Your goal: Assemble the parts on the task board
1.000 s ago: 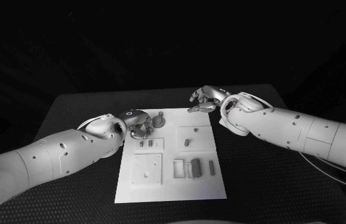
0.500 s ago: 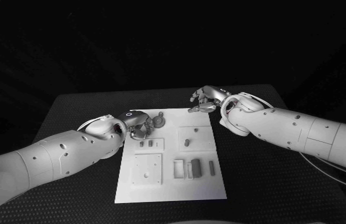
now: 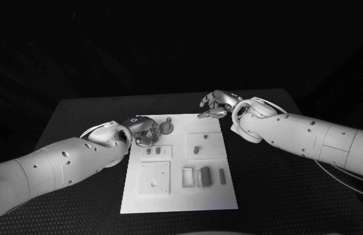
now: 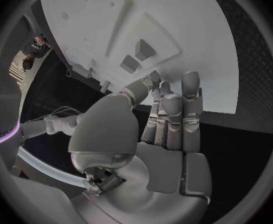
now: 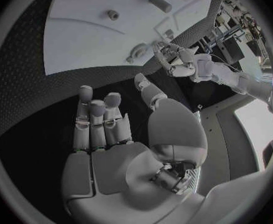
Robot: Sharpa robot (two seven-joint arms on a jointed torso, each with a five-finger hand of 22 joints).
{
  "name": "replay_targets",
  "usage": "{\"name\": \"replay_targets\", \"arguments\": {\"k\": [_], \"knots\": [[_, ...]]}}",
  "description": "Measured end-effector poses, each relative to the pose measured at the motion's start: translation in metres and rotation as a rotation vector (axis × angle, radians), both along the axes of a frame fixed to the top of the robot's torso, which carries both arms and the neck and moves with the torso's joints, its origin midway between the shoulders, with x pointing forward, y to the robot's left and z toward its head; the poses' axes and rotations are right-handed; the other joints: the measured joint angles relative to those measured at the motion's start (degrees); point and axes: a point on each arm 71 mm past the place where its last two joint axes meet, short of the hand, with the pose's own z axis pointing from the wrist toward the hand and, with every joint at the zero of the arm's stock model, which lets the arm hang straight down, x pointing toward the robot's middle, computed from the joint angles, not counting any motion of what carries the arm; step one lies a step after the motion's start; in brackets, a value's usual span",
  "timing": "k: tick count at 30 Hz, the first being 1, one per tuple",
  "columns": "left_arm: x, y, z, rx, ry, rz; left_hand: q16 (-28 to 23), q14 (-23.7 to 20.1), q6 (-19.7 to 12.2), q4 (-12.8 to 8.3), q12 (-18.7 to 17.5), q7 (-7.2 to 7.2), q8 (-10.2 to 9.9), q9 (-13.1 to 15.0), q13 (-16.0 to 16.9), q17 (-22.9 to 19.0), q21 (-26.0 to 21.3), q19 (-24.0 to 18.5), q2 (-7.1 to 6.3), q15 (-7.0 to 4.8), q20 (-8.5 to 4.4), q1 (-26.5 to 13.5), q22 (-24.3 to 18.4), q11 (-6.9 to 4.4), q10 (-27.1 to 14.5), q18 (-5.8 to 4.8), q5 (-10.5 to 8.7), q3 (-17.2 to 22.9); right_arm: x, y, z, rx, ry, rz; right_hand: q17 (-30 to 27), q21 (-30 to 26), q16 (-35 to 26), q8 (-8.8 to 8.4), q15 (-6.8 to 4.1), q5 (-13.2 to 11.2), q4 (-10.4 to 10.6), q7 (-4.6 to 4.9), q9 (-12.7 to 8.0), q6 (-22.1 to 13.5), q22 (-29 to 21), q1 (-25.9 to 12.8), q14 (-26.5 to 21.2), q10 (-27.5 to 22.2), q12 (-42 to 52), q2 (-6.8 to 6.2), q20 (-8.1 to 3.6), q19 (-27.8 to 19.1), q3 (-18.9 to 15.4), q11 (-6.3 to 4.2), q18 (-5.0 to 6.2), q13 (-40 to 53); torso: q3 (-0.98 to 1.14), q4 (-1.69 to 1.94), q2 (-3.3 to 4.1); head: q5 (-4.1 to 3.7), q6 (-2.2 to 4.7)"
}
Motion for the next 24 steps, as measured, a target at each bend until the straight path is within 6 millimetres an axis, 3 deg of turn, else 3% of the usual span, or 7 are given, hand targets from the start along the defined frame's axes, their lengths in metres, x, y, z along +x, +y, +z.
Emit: {"name": "replay_targets", "arguments": {"k": [8, 9, 15, 24], "knots": [[0.001, 0.003, 0.001, -0.014, -0.007, 0.015, 0.0, 0.0, -0.9, 0.0, -1.1, -0.04, -0.2, 0.0, 0.0, 0.0, -0.3, -0.1, -0.45, 0.68, 0.51, 0.4, 0.1, 0.57, -1.6, 0.06, 0.00, -0.6, 0.001, -0.002, -0.001, -0.002, 0.001, -0.004, 0.0, 0.0, 0.0, 0.00, 0.06, 0.0, 0.0, 0.04, 0.0, 0.0, 0.0, 0.0, -0.1, 0.0, 0.0, 0.00, 0.00, 0.0, 0.0, 0.00, 0.01, 0.0, 0.00, 0.00, 0.00, -0.03, 0.00], [0.002, 0.005, 0.001, -0.015, -0.007, 0.019, 0.0, -0.1, -1.4, -0.1, -1.4, 0.20, -0.5, -0.1, -0.2, 0.0, -0.3, -0.1, -0.76, 1.19, 0.76, 0.8, 0.2, 0.80, -2.7, 0.06, 0.00, -0.7, 0.001, -0.003, -0.001, -0.003, 0.001, -0.007, 0.0, 0.0, 0.0, 0.00, 0.06, 0.0, 0.0, 0.10, 0.0, -0.1, 0.0, 0.0, -0.1, 0.0, 0.0, 0.00, 0.00, 0.0, 0.0, 0.00, 0.00, 0.0, 0.00, 0.00, 0.00, -0.03, 0.00], [0.005, 0.017, 0.001, -0.010, -0.007, 0.052, 0.0, -0.1, -2.1, 0.1, -1.4, 0.11, -0.5, -0.1, -0.7, 0.1, -0.5, -0.2, -1.30, 1.74, 1.44, 0.8, 0.3, 1.82, -5.0, 0.47, 0.00, -1.2, 0.002, -0.007, -0.002, -0.006, 0.002, -0.017, 0.0, 0.0, 0.0, 0.00, 0.07, 0.0, 0.0, 0.14, 0.0, -0.2, 0.0, 0.0, -0.1, 0.0, 0.0, 0.00, 0.00, 0.0, 0.0, 0.00, 0.00, 0.0, 0.01, 0.00, 0.00, -0.03, 0.20], [0.006, 0.040, 0.000, 0.000, 0.002, 0.104, 0.0, -0.3, -2.1, 0.1, -1.4, 0.11, -0.5, -0.1, -0.8, 0.1, -0.7, -0.2, -1.53, 1.96, 1.84, 1.1, 0.4, 1.89, -5.7, 1.00, 0.00, -1.2, 0.002, -0.013, -0.003, -0.011, 0.011, -0.021, -0.1, 0.0, 0.0, 0.00, -0.19, 0.0, -0.5, 0.07, 0.0, -0.2, 0.0, 0.5, -0.1, 0.0, 0.0, 0.46, 0.00, 0.0, 0.0, 0.00, 0.00, -0.1, 0.02, 0.01, 0.01, -0.24, 0.20]]}}
